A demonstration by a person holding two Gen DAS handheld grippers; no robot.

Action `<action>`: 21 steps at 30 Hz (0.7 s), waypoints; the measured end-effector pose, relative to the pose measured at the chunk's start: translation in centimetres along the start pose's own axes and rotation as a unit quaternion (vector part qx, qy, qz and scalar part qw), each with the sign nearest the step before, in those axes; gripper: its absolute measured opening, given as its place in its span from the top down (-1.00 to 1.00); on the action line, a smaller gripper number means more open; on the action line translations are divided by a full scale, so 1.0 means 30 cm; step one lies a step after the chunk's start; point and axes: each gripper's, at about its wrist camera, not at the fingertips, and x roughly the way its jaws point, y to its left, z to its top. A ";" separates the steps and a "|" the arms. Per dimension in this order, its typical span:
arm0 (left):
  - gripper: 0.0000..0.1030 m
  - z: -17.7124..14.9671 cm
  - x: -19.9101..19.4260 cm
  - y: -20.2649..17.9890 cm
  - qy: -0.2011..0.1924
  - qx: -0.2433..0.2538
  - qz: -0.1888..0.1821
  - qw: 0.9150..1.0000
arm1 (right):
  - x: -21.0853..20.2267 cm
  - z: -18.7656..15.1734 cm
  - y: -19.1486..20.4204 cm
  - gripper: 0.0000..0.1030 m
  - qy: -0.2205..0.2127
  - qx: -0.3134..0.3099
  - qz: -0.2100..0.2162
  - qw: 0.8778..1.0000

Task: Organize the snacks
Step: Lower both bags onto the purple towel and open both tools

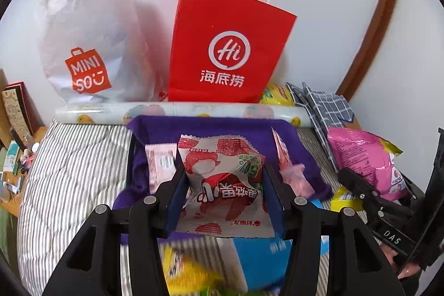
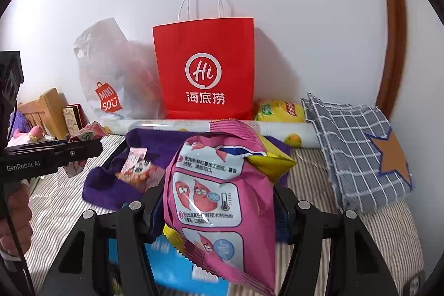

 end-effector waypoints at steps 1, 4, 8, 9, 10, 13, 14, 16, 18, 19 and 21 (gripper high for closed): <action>0.00 0.017 0.020 0.003 -0.001 0.001 0.006 1.000 | 0.016 0.010 -0.001 -0.16 0.000 0.000 0.003 1.000; 0.00 0.048 0.056 0.015 -0.010 0.007 0.036 0.999 | 0.074 0.056 -0.004 -0.16 -0.002 -0.001 0.010 1.000; -0.01 0.070 0.097 0.048 -0.023 0.009 0.059 0.998 | 0.137 0.104 -0.009 -0.16 -0.004 -0.004 0.019 1.000; -0.01 0.068 0.104 0.057 -0.024 0.009 0.062 0.998 | 0.150 0.106 -0.011 -0.16 -0.004 -0.004 0.020 1.000; -0.01 0.065 0.118 0.069 -0.024 0.008 0.065 0.998 | 0.163 0.103 -0.015 -0.16 -0.003 -0.004 0.021 1.000; -0.01 0.045 0.157 0.098 -0.014 0.009 0.078 0.997 | 0.209 0.072 -0.033 -0.16 0.010 0.002 0.024 1.000; -0.01 0.036 0.165 0.103 -0.012 0.010 0.082 0.997 | 0.228 0.060 -0.042 -0.16 0.020 0.006 0.022 1.000; -0.01 0.019 0.181 0.113 -0.008 0.013 0.094 0.995 | 0.253 0.044 -0.049 -0.16 0.038 0.007 0.015 0.999; -0.01 0.007 0.187 0.119 -0.009 0.018 0.111 0.994 | 0.263 0.029 -0.051 -0.16 0.044 0.001 0.009 0.999; -0.01 0.004 0.187 0.121 -0.011 0.020 0.116 0.993 | 0.266 0.024 -0.053 -0.16 0.046 -0.001 0.004 0.999; -0.01 0.001 0.190 0.125 -0.012 0.020 0.122 0.992 | 0.270 0.017 -0.057 -0.16 0.049 0.000 -0.001 0.999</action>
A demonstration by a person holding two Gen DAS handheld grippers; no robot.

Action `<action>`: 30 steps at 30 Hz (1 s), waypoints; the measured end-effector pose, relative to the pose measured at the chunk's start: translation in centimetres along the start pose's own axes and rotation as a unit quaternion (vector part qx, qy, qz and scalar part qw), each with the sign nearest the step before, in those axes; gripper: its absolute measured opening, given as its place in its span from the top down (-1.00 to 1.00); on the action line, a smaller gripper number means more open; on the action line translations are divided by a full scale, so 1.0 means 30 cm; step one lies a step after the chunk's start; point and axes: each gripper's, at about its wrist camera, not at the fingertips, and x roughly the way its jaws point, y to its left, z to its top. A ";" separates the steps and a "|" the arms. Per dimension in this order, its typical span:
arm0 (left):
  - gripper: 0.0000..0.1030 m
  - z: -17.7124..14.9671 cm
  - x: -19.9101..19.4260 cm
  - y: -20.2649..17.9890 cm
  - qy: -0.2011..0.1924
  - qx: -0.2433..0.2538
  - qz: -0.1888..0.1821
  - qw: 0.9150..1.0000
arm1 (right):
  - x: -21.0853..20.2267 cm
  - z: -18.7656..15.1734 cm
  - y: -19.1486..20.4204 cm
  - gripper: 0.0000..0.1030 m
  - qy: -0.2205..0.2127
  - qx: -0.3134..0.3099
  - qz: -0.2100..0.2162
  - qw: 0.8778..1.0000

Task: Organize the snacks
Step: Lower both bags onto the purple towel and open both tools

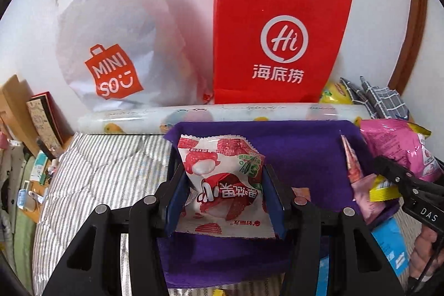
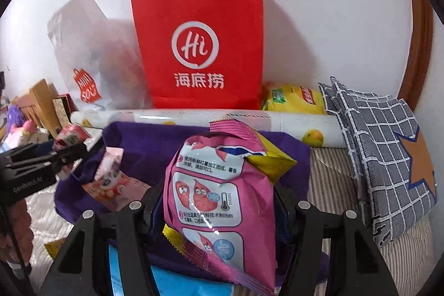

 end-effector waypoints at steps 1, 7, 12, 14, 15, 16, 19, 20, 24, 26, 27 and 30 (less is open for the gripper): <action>-0.01 -0.002 0.002 0.004 0.000 -0.003 0.000 1.000 | 0.003 -0.002 -0.003 -0.16 0.002 0.002 0.001 1.000; -0.01 -0.013 0.024 0.006 0.009 -0.008 0.001 1.000 | 0.005 -0.009 -0.008 -0.16 0.011 0.005 0.003 1.000; -0.01 -0.017 0.015 0.002 0.007 -0.010 -0.005 1.000 | 0.013 -0.012 0.003 -0.16 0.024 0.001 0.023 0.999; -0.01 -0.019 0.014 0.001 0.008 -0.011 -0.005 1.000 | 0.027 -0.015 0.005 -0.16 0.035 0.005 0.036 0.999; -0.01 -0.019 0.015 0.002 0.008 -0.011 -0.005 1.000 | 0.033 -0.017 0.007 -0.16 0.040 0.006 0.037 0.998; -0.01 -0.020 0.017 0.003 0.009 -0.013 -0.005 1.000 | 0.040 -0.019 0.008 -0.16 0.045 0.007 0.038 0.998; -0.01 -0.023 0.026 0.004 0.016 -0.017 -0.002 1.000 | 0.050 -0.023 0.006 -0.16 0.054 0.014 0.047 0.997; -0.01 -0.023 0.028 0.004 0.018 -0.017 -0.004 1.000 | 0.052 -0.024 0.003 -0.16 0.056 0.017 0.050 0.997; -0.01 -0.026 0.031 0.002 0.022 -0.018 -0.006 1.000 | 0.053 -0.025 -0.008 -0.17 0.056 0.027 0.046 0.997; -0.01 -0.026 0.031 -0.001 0.022 -0.016 -0.004 1.000 | 0.060 -0.026 -0.017 -0.17 0.060 0.034 0.045 0.997; -0.01 -0.025 0.032 -0.002 0.022 -0.015 -0.004 1.000 | 0.063 -0.027 -0.020 -0.17 0.062 0.037 0.045 0.996; -0.01 -0.025 0.030 -0.005 0.021 -0.014 -0.005 1.000 | 0.074 -0.030 -0.027 -0.18 0.069 0.043 0.042 0.996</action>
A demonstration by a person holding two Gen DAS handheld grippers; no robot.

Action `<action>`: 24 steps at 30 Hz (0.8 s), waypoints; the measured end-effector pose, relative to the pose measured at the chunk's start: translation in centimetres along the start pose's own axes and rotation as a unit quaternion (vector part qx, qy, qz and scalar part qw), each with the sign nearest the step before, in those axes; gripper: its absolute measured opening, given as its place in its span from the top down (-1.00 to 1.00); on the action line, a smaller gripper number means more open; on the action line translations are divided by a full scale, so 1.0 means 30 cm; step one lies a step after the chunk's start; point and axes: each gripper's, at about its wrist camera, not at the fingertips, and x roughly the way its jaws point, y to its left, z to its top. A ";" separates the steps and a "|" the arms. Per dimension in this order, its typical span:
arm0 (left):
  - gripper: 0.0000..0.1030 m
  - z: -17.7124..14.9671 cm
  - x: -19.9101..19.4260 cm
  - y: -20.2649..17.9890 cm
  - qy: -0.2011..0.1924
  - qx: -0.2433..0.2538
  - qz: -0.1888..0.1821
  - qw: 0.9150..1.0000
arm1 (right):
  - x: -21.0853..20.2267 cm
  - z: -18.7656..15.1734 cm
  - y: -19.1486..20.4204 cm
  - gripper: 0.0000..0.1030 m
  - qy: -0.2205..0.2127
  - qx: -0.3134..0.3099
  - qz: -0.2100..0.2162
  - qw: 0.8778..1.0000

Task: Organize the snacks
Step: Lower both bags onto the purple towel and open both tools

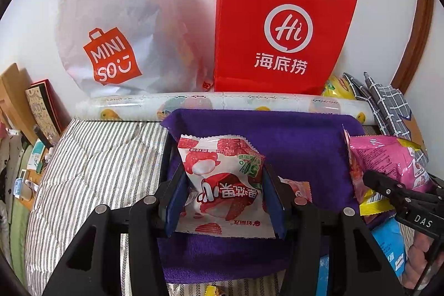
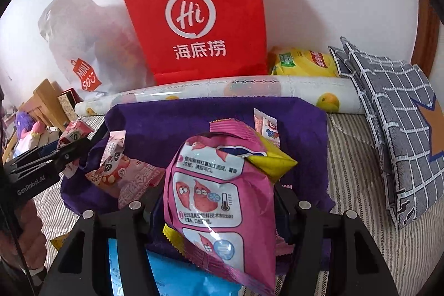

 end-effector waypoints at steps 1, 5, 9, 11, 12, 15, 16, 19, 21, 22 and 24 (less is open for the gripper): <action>-0.01 -0.001 0.000 -0.001 0.000 0.000 0.000 1.000 | 0.003 -0.001 0.000 -0.19 0.001 0.001 -0.001 1.000; -0.01 -0.004 0.001 -0.007 0.001 0.003 -0.001 1.000 | 0.011 -0.004 0.005 -0.19 0.006 -0.002 -0.006 1.000; -0.01 -0.006 0.002 -0.011 0.001 0.006 -0.001 1.000 | 0.013 -0.004 0.006 -0.19 0.008 -0.004 -0.009 1.000; -0.01 -0.006 0.002 -0.012 0.001 0.007 -0.002 1.000 | 0.014 -0.004 0.004 -0.20 0.008 -0.002 -0.009 1.000; -0.01 -0.006 0.002 -0.013 0.000 0.007 -0.002 1.000 | 0.015 -0.003 0.002 -0.20 0.009 -0.001 -0.010 1.000; -0.01 -0.006 0.002 -0.012 0.001 0.006 -0.001 1.000 | 0.015 -0.002 -0.004 -0.22 0.010 0.004 -0.009 1.000; -0.01 -0.006 0.002 -0.011 0.001 0.005 -0.001 1.000 | 0.014 -0.002 -0.006 -0.26 0.008 0.005 -0.009 1.000; -0.01 -0.004 0.003 -0.007 0.001 0.003 0.003 1.000 | 0.004 -0.002 -0.007 -0.32 0.001 0.007 -0.008 1.000; -0.01 -0.003 0.003 0.000 0.001 0.000 0.006 1.000 | -0.006 0.000 -0.007 -0.32 -0.005 0.005 -0.008 1.000; -0.01 -0.002 0.005 0.004 0.002 -0.003 0.009 1.000 | -0.011 0.000 -0.007 -0.32 -0.008 0.006 -0.008 1.000; -0.01 -0.002 0.010 0.014 0.005 -0.008 0.014 1.000 | -0.024 0.004 -0.011 -0.32 -0.015 0.008 -0.008 1.000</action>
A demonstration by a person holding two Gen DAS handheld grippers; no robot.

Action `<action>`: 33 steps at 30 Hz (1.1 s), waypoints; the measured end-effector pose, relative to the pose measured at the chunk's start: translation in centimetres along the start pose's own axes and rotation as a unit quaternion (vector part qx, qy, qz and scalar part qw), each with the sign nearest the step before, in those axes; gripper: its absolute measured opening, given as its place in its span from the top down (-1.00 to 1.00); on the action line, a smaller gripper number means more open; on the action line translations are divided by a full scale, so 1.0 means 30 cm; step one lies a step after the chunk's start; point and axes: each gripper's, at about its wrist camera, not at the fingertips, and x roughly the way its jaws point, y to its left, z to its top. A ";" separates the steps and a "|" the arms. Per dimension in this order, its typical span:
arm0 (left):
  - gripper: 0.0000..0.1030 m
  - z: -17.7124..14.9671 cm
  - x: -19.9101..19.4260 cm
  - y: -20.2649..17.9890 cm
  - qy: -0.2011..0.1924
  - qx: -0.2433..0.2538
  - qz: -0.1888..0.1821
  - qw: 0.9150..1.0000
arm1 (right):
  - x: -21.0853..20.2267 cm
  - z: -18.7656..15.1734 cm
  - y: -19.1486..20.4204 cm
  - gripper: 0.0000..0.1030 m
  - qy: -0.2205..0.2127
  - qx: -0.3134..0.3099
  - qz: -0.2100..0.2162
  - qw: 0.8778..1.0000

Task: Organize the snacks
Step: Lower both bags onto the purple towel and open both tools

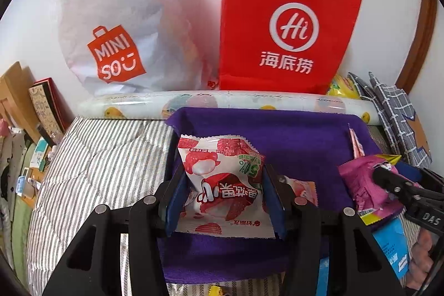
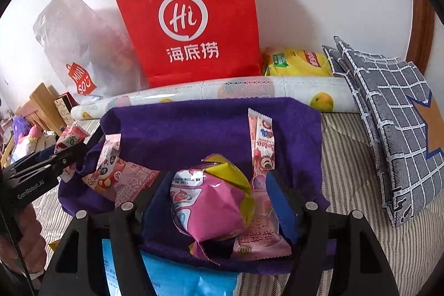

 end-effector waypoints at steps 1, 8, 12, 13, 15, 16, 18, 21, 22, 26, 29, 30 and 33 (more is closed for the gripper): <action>-0.01 0.000 0.004 0.006 0.002 -0.003 0.002 1.000 | -0.006 0.002 -0.002 -0.32 -0.004 0.001 0.001 1.000; -0.01 -0.005 0.036 0.033 0.025 -0.021 0.016 0.999 | -0.059 0.019 -0.033 -0.32 -0.037 0.023 0.007 0.999; -0.01 -0.011 0.052 0.037 0.039 -0.029 0.005 0.999 | -0.070 0.025 -0.046 -0.32 -0.044 0.035 0.009 0.998; -0.01 -0.013 0.056 0.038 0.043 -0.031 -0.002 0.999 | -0.072 0.025 -0.047 -0.32 -0.045 0.036 0.010 0.998; -0.02 -0.016 0.060 0.036 0.048 -0.034 -0.011 0.998 | -0.072 0.026 -0.046 -0.32 -0.045 0.036 0.010 0.998; -0.02 -0.017 0.062 0.036 0.050 -0.035 -0.017 0.998 | -0.072 0.025 -0.046 -0.32 -0.045 0.035 0.009 0.998; -0.02 -0.020 0.065 0.032 0.053 -0.035 -0.025 0.998 | -0.071 0.025 -0.045 -0.32 -0.044 0.034 0.008 0.998; -0.02 -0.024 0.071 0.015 0.058 -0.025 -0.026 0.998 | -0.066 0.021 -0.040 -0.32 -0.042 0.030 0.005 0.999; -0.02 -0.025 0.074 0.009 0.060 -0.021 -0.025 0.998 | -0.065 0.020 -0.039 -0.32 -0.042 0.030 0.004 0.999; -0.02 -0.031 0.082 -0.008 0.068 -0.011 -0.029 0.997 | -0.063 0.019 -0.036 -0.32 -0.041 0.029 0.004 0.999; -0.03 -0.029 0.075 -0.008 0.066 -0.009 -0.029 0.997 | -0.062 0.019 -0.035 -0.32 -0.042 0.030 0.005 0.999; -0.03 -0.027 0.073 -0.007 0.066 -0.010 -0.029 0.997 | -0.062 0.020 -0.034 -0.32 -0.043 0.030 0.005 0.999; -0.09 -0.021 0.059 -0.008 0.058 -0.011 -0.035 0.998 | -0.064 0.020 -0.034 -0.32 -0.043 0.030 0.006 0.999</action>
